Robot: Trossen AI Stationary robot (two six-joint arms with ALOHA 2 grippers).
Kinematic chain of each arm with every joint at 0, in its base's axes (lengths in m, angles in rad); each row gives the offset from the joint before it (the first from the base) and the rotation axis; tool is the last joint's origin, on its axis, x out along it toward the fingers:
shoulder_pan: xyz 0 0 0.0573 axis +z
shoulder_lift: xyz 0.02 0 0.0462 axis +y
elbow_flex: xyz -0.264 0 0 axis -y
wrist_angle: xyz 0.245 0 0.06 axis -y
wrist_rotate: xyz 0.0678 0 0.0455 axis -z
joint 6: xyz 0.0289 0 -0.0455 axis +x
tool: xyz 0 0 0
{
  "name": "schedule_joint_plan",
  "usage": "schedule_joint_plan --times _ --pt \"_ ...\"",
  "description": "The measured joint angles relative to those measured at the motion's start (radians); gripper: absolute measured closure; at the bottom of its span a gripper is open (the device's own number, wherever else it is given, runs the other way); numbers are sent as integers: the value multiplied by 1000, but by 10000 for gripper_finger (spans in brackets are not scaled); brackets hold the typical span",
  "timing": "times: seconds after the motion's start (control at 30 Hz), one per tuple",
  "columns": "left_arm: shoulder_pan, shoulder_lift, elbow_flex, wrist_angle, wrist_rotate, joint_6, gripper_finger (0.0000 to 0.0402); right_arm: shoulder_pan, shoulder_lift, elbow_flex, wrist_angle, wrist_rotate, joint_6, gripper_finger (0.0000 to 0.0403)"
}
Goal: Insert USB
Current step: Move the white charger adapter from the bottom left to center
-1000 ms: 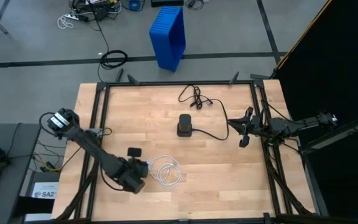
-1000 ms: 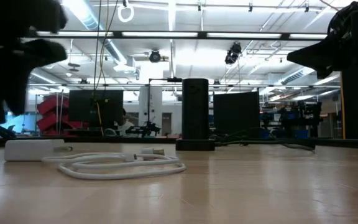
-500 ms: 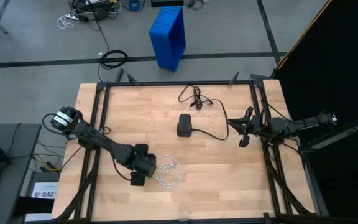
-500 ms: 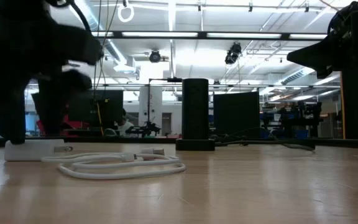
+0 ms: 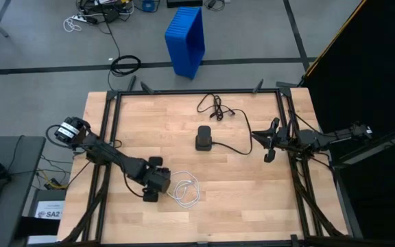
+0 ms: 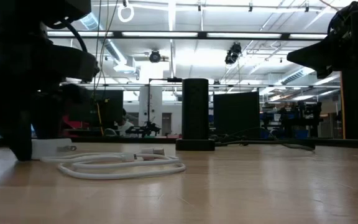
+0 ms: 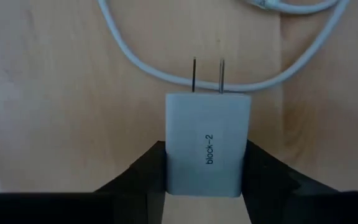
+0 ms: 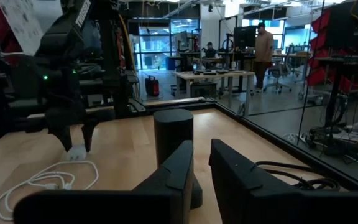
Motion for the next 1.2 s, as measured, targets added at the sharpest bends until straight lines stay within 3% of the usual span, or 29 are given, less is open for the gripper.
schedule_joint_plan --times 0.1,0.23,0.33,0.47,0.63,0.8,1.03,1.2 --pt "0 5 26 -19 -110 40 262 0 0 0 0 0 0 367" --pt "2 5 93 -73 -384 131 262 -2 0 0 50 2 -18 371" --pt "1 5 157 -124 -577 187 262 -8 0 0 210 3 -55 376" --pt "-7 5 225 -88 -767 271 262 -6 0 0 367 -68 107 379" --pt "-8 5 245 102 -863 459 262 -10 5 0 426 -67 164 374" --pt "-9 5 244 176 -891 522 262 -15 99 0 376 -85 313 371" --pt "8 15 244 274 -937 566 262 23 458 18 463 -89 452 373" --pt "27 96 245 456 -937 739 262 63 797 169 508 -57 412 369"
